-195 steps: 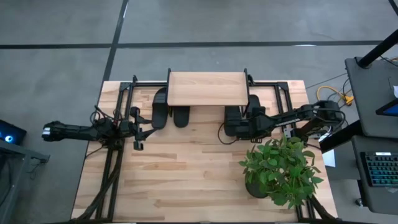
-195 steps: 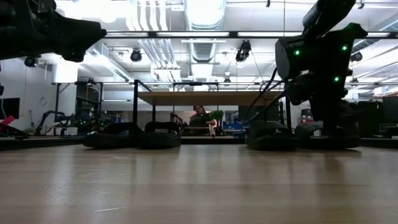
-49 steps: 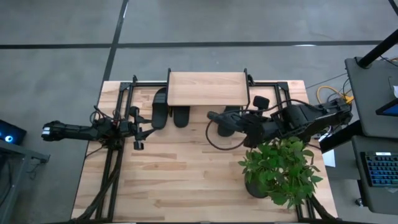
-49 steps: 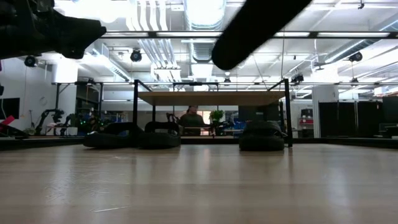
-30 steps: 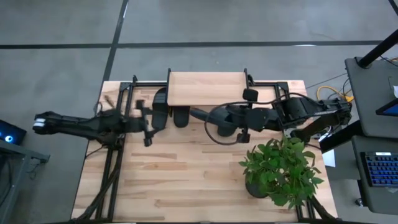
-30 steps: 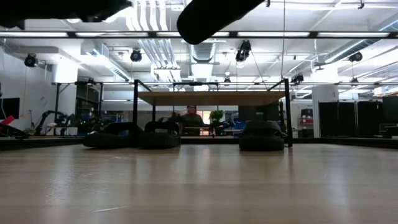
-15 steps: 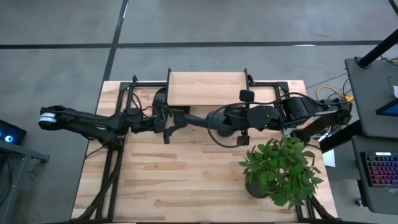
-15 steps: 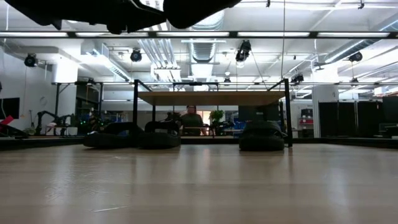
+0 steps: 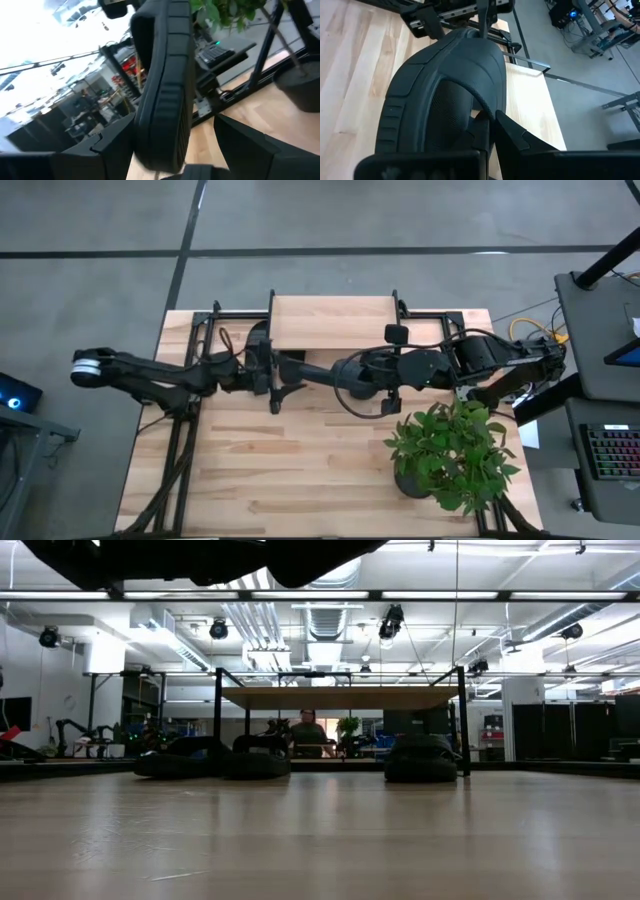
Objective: Pick and place slides into the shelf
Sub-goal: Put the black slipper on the shelf
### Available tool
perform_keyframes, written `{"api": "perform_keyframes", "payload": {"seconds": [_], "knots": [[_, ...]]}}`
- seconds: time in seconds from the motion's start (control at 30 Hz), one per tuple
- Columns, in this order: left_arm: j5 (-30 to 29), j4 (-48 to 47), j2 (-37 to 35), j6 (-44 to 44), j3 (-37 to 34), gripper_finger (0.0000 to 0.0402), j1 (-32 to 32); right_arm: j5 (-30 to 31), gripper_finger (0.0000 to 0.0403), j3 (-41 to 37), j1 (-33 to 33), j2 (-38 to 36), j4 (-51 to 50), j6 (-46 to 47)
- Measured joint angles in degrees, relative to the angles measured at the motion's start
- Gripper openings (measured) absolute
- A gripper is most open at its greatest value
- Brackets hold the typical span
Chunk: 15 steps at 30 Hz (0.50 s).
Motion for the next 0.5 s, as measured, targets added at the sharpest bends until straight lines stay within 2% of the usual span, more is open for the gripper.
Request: {"api": "perform_keyframes", "payload": {"seconds": [0.17,0.27,0.37,0.5], "knots": [[0.52,-0.10,3.25,-0.04,3.27,0.0247,-0.02,-0.14,0.0008,0.00,0.00,0.00,0.89,-1.09],[1.55,-0.47,4.59,-0.03,4.67,0.0230,-0.01,-0.14,0.0008,-0.02,0.00,0.00,0.86,-1.10],[1.68,-0.50,5.40,0.01,5.47,0.0192,0.00,-0.14,0.0008,-0.02,0.00,0.00,0.85,-1.11],[2.32,-0.74,5.92,0.68,5.85,0.0111,0.00,-0.14,0.0008,-0.02,0.02,0.00,0.83,-1.15]]}}
